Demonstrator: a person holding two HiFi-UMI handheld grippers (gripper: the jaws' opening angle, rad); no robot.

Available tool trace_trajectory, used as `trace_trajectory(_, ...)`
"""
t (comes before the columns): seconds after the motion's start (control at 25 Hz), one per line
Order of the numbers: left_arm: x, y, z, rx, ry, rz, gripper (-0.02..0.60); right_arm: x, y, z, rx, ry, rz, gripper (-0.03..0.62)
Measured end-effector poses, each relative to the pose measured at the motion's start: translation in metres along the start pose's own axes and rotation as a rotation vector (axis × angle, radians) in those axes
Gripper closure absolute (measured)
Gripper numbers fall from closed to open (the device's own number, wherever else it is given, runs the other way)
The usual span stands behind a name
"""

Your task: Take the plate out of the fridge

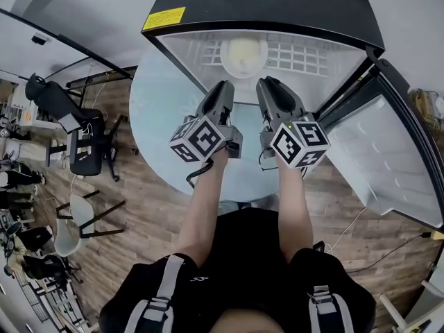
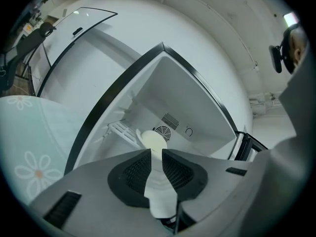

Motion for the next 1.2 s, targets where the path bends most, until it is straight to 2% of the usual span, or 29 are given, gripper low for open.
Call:
trace_trajectory(0.12,-0.006,0.003,-0.006,0.056,-0.001,0.001,0.509,-0.003,0.007,0.005,-0.054,-0.034,0.006,0.442)
trace_trajectory(0.16,-0.008,0.003,-0.007,0.068,0.002,0.0,0.506,-0.004,0.009,0.009,-0.079,-0.041,0.013,0.442)
trace_trajectory(0.24,-0.013,0.005,-0.01,0.082,0.005,-0.008,0.449,-0.007,0.011,0.015,-0.12,-0.044,0.03,0.442)
trace_trajectory(0.48,-0.024,0.004,-0.006,0.112,0.032,-0.01,0.449,-0.015,0.013,0.023,-0.178,-0.031,0.058,0.44)
trace_trajectory(0.56,-0.027,0.0,-0.004,0.123,0.052,-0.013,0.431,-0.02,0.011,0.024,-0.205,-0.029,0.066,0.41)
trace_trajectory(0.76,-0.036,0.001,-0.008,0.109,0.042,-0.04,0.431,-0.026,0.019,0.03,-0.276,-0.034,0.097,0.408)
trace_trajectory(0.96,-0.043,0.0,-0.006,0.117,0.064,-0.047,0.431,-0.035,0.026,0.036,-0.315,-0.033,0.094,0.412)
trace_trajectory(1.08,-0.049,-0.001,-0.003,0.101,0.067,-0.06,0.431,-0.038,0.027,0.039,-0.326,-0.02,0.111,0.456)
trace_trajectory(1.2,-0.052,-0.003,-0.003,0.094,0.068,-0.064,0.431,-0.04,0.027,0.039,-0.339,-0.014,0.122,0.463)
Point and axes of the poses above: the fingertips, and each gripper's own axes: x backward along the fingers, z to its right, y out of its underside, the point moved 9 cm from there along x, backward along the fingers, and after that the axes turned 15 degrees about -y, right-handed, at the moved point
